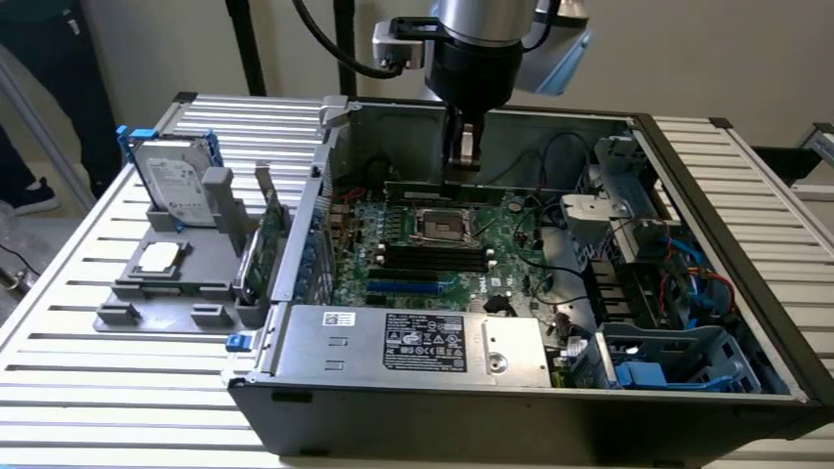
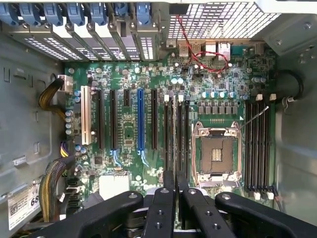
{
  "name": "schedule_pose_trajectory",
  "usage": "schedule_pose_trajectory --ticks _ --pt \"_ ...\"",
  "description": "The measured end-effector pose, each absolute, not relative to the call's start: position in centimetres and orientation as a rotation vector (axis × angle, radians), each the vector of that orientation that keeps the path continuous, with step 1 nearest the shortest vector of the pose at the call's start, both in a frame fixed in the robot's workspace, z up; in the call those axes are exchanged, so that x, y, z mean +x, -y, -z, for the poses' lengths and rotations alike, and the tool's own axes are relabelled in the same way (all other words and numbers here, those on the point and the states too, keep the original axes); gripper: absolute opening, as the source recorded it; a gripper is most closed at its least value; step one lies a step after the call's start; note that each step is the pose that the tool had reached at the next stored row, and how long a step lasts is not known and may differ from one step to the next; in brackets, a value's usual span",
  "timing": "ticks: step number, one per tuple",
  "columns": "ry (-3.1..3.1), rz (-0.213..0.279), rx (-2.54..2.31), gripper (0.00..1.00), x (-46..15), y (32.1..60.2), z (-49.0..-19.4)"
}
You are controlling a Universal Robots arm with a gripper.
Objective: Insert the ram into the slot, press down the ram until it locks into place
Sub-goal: 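Insert the ram into the slot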
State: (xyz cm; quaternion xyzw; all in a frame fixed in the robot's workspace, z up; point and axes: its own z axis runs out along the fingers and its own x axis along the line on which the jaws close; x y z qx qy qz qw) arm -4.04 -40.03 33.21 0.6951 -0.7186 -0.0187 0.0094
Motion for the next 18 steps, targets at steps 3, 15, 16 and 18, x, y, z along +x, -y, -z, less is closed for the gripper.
schedule_pose_trajectory --ticks 3,15,16,18 --pt "2.244 0.058 2.171 0.13 -4.0 40.0 -32.7" --pt "2.244 0.058 2.171 0.13 -4.0 40.0 -30.5" --pt "2.244 0.058 2.171 0.13 -4.0 40.0 -30.3" --pt "2.244 0.058 2.171 0.13 -4.0 40.0 -29.9"
